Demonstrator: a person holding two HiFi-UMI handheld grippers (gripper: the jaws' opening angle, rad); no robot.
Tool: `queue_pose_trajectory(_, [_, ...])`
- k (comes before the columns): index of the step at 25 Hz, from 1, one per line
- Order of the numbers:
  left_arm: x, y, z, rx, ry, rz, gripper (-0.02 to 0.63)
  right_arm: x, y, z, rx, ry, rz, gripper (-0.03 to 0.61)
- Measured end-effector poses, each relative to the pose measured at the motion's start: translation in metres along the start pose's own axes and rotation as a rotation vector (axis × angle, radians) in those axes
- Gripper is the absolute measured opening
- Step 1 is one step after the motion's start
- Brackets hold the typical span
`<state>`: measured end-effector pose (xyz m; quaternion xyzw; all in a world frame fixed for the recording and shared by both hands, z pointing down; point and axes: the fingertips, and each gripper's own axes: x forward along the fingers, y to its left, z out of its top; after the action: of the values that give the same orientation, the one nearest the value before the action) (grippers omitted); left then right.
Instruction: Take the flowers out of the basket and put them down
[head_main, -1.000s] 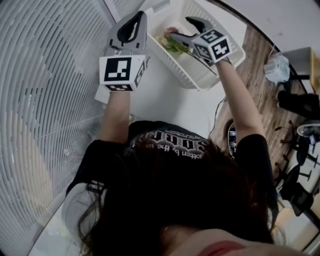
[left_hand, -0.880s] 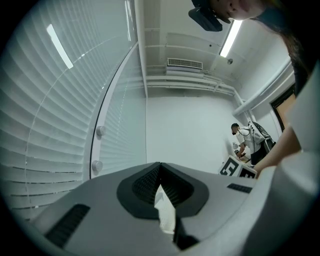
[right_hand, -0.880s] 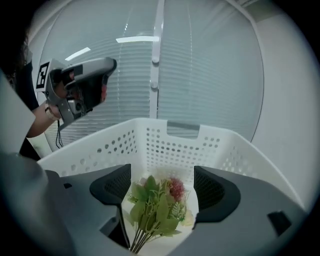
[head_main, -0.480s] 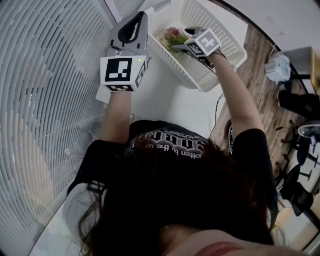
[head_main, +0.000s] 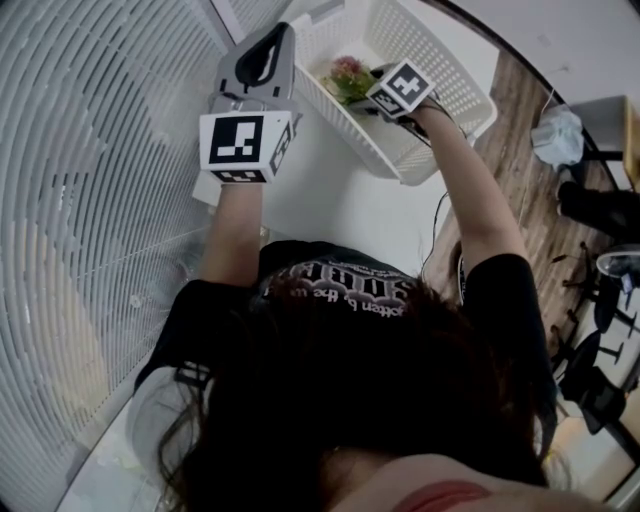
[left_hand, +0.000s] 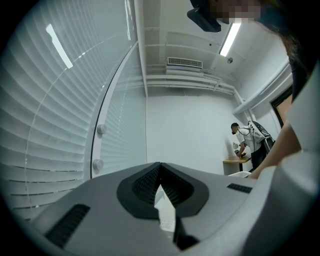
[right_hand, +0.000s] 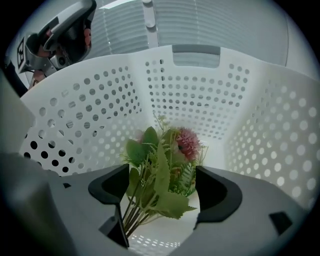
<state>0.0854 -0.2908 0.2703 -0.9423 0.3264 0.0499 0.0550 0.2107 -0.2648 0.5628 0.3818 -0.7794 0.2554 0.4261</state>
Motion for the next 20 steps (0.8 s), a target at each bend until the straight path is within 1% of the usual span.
queue_pose_trajectory(4, [-0.001,0.001,0.002,0.003,-0.003,0.004,0.003,0.003,0.001,-0.008,-0.013,0.043,0.004,0.41])
queue_pose_trajectory(6, [-0.002,0.002,0.002,0.001,-0.004,0.007,0.003,0.005,0.002,-0.01,-0.023,0.06,0.003,0.395])
queue_pose_trajectory(8, [-0.003,0.002,0.002,0.0,-0.003,0.008,0.003,0.004,0.003,-0.011,-0.038,0.072,-0.003,0.318])
queue_pose_trajectory(13, [-0.005,0.002,-0.001,0.005,0.006,0.008,0.003,0.001,0.001,-0.009,-0.073,0.078,-0.012,0.214])
queue_pose_trajectory(16, [-0.007,0.004,0.001,0.006,0.003,0.015,0.003,-0.003,0.001,-0.006,-0.089,0.069,-0.018,0.178])
queue_pose_trajectory(20, [-0.009,0.005,0.002,0.012,0.002,0.019,0.003,-0.01,0.001,0.001,-0.115,0.037,-0.037,0.149])
